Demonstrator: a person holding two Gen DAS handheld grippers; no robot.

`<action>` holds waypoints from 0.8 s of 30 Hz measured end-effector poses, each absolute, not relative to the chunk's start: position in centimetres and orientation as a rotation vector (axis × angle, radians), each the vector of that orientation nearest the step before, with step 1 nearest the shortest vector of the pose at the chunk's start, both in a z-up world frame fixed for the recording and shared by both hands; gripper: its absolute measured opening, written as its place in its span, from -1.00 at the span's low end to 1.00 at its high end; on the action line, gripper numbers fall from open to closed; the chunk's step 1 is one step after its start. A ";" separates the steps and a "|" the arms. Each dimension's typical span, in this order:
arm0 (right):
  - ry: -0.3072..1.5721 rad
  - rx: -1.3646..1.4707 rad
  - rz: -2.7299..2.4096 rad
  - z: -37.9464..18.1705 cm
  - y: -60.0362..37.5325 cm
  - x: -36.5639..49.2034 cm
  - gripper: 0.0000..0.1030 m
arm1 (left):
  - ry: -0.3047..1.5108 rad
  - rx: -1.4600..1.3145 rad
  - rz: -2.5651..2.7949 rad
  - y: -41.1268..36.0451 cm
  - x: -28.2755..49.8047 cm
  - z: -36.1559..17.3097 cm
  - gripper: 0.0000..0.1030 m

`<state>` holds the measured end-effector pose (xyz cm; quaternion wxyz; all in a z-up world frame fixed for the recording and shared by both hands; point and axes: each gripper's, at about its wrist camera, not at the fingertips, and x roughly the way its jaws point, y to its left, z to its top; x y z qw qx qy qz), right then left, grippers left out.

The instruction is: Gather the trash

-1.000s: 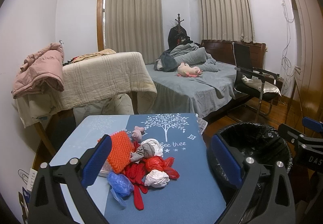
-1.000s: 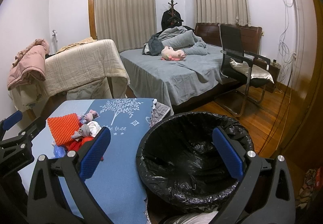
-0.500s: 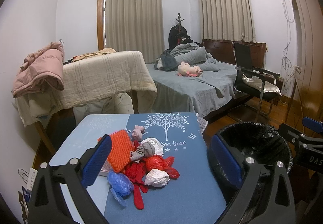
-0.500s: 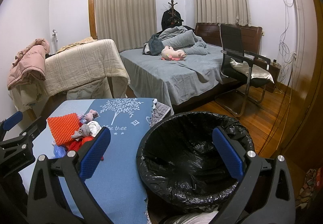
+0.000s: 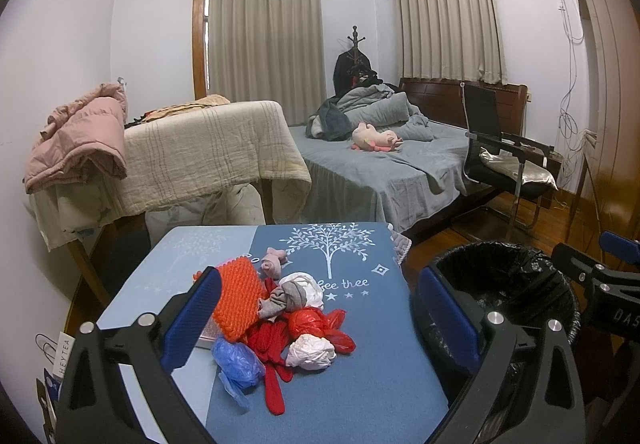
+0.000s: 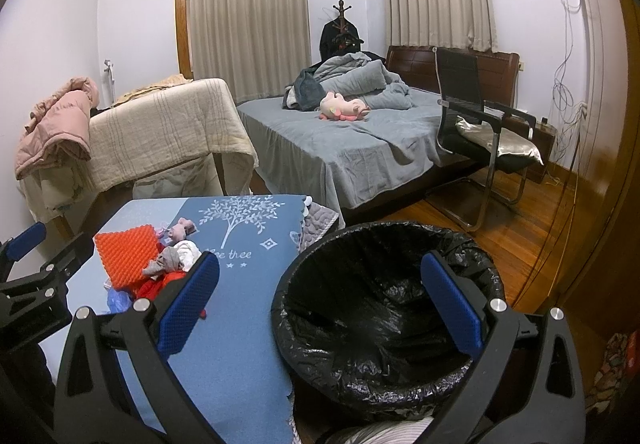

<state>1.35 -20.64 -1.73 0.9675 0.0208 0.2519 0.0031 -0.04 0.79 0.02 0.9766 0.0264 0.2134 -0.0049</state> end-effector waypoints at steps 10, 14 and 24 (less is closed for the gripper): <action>0.510 0.042 0.008 -1.7 -20.7 1.3 0.90 | 0.432 0.052 -0.010 1.7 0.1 0.3 0.88; 0.508 0.042 0.010 -1.7 -20.5 1.3 0.90 | 0.431 0.051 -0.009 1.6 0.1 0.3 0.88; 0.510 0.034 0.024 -1.6 -19.0 1.8 0.90 | 0.436 0.043 -0.001 1.5 0.3 -0.7 0.88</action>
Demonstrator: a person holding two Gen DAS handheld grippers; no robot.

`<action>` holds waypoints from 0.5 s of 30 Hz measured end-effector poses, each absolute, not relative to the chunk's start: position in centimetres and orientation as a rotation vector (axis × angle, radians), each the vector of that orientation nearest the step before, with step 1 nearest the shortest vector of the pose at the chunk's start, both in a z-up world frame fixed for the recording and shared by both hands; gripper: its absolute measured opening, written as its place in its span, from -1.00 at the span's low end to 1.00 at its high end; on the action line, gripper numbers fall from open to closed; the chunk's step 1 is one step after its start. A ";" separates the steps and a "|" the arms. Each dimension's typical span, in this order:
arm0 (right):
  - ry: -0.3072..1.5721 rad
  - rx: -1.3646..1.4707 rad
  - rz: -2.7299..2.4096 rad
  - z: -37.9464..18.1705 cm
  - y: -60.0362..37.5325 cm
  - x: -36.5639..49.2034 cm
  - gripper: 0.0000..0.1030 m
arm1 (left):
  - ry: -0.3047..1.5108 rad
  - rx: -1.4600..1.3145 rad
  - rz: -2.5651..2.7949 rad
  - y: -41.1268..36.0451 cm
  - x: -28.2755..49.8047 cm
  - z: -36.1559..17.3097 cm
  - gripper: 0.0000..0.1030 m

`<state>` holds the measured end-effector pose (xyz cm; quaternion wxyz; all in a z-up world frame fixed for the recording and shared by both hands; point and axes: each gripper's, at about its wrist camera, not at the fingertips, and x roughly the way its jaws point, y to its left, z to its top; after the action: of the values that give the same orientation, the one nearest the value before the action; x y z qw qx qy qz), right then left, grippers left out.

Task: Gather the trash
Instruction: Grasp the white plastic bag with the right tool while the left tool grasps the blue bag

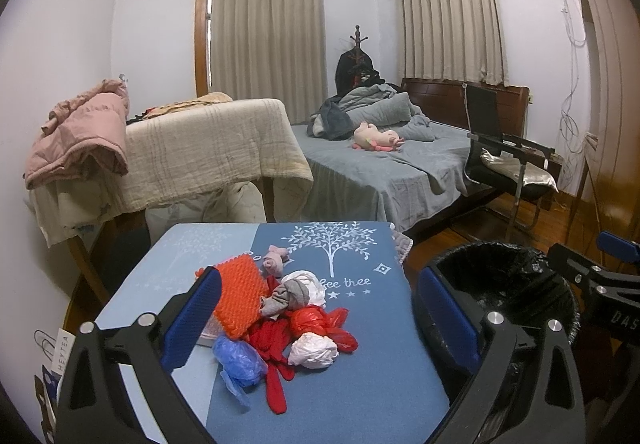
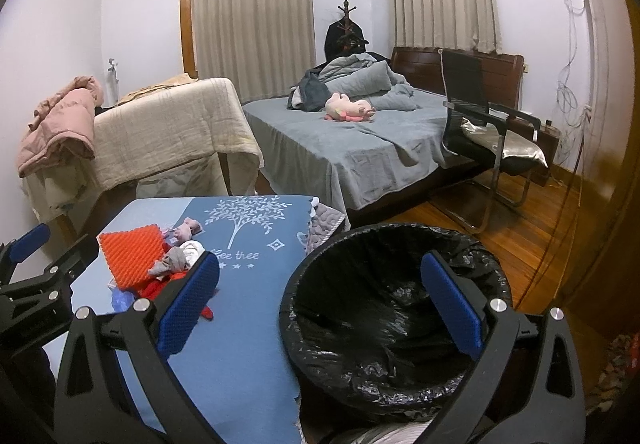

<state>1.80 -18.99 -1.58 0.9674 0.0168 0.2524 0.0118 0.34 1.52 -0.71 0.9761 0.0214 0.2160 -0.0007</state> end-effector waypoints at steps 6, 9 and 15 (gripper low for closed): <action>0.516 0.034 0.051 -2.2 -18.0 2.5 0.90 | 0.440 0.040 0.023 2.6 0.7 -1.2 0.88; 0.530 0.046 0.075 -2.9 -16.9 3.4 0.90 | 0.437 0.045 0.045 3.7 1.1 -1.6 0.88; 0.547 0.049 0.114 -4.4 -14.8 5.1 0.90 | 0.464 0.046 0.103 7.2 2.0 -3.3 0.88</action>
<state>5.09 -14.77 -4.40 0.9610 0.0242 0.2698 0.0564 1.99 7.21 -3.31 0.9716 0.0226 0.2298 0.0508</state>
